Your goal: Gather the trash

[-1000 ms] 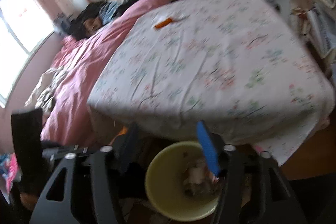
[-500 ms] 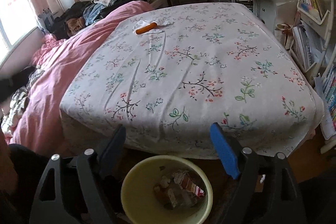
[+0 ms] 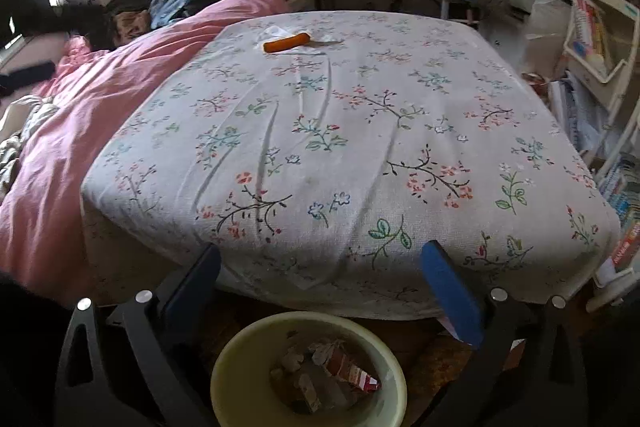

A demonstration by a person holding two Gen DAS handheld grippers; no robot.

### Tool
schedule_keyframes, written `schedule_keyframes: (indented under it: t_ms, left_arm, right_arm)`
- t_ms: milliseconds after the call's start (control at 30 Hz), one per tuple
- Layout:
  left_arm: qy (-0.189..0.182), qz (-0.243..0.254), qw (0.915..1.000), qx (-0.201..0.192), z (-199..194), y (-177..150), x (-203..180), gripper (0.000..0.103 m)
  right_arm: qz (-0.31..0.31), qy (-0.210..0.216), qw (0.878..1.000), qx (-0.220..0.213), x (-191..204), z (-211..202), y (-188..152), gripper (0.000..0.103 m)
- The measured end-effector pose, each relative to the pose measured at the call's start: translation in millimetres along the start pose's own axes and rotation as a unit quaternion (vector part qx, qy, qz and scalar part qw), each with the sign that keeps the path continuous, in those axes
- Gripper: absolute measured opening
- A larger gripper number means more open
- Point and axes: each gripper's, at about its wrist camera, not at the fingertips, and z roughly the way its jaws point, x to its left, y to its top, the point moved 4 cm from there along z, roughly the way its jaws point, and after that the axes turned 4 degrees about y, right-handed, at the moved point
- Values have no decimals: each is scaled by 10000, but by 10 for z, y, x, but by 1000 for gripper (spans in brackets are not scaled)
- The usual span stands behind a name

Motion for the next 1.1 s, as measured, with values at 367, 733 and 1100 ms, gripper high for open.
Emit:
schedule_keyframes:
  t_ms: [367,733,1100]
  left_arm:
    - [-20,209,9997,93,5,-97,-76,96]
    - [34,279,9993,240,75,-157,-104,96]
    - [29,273,9993,248,84,-159,-102,96]
  right_arm:
    - [-95,3,9999,-98,56,-10,33,97]
    - [-6,-21,9999,-168,23,-31,34,97]
    - [-44,-57,9997,-224,36,-38,55,97]
